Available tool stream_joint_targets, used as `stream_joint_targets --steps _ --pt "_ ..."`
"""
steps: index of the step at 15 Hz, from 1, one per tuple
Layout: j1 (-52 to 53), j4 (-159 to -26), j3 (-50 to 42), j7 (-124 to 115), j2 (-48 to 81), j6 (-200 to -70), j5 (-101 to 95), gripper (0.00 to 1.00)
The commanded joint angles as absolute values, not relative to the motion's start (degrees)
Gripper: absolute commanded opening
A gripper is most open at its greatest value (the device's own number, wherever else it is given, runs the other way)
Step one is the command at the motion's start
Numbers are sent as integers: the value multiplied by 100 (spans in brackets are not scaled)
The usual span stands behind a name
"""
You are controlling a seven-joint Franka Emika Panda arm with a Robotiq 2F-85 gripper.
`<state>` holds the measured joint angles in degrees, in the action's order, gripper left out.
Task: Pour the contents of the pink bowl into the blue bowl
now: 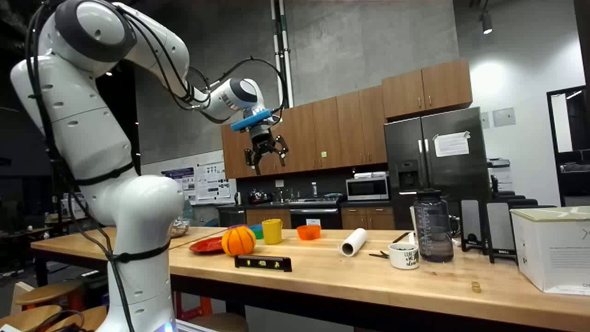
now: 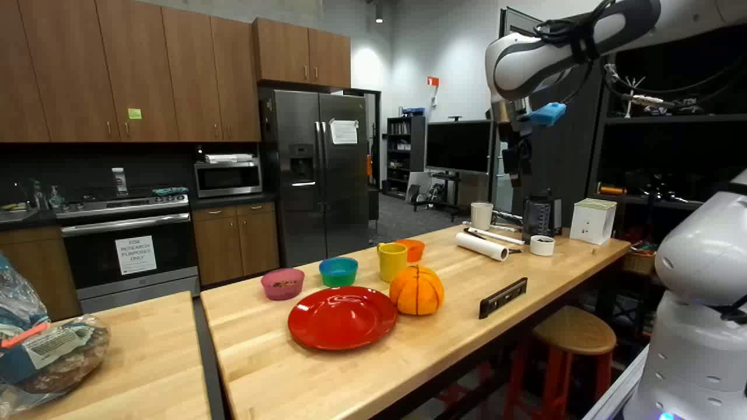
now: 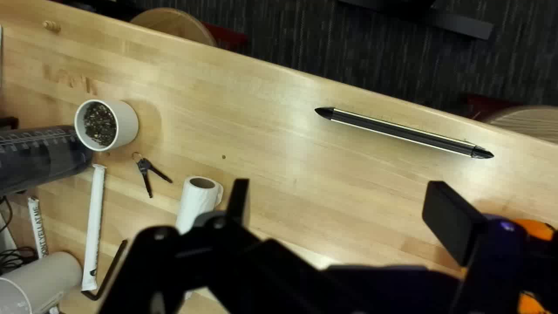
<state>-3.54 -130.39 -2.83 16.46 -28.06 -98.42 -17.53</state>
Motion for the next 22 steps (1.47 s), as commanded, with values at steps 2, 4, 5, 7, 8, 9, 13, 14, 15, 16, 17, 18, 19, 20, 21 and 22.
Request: stream_joint_targets --steps 2,4,5,7,8,9,13,14,15,16,17,18,19,20,21,22 --pt "-257 -13022 -358 1612 -2804 -9819 -1785 100" --pt "-257 -13022 -358 1611 -2804 -9819 -1785 100" --pt "-257 -13022 -358 1611 -2804 -9819 -1785 100" --pt "-257 -13022 -358 1611 -2804 -9819 -1785 100" --pt "-257 -13022 -358 1611 -2804 -9819 -1785 100" --pt "-257 -13022 -358 1611 -2804 -9819 -1785 100" --pt "-257 -13022 -358 1611 -2804 -9819 -1785 100" --pt "-257 -13022 -358 1611 -2804 -9819 -1785 100" --pt "-229 -13032 -374 1631 -2789 -9864 -1708 100" --pt "-207 -13033 -360 1609 -2766 -9907 -1687 100" --pt "-151 -13026 -347 1617 -2737 -9969 -1630 100" --pt "-81 -13012 -318 1626 -2685 -10065 -1574 100" --pt "-15 -13004 -285 1646 -2640 -10139 -1544 100" --pt "78 -12998 -246 1680 -2572 -10248 -1500 100" --pt "151 -12987 -209 1683 -2502 -10348 -1479 100" --pt "244 -12973 -167 1718 -2412 -10467 -1437 100"
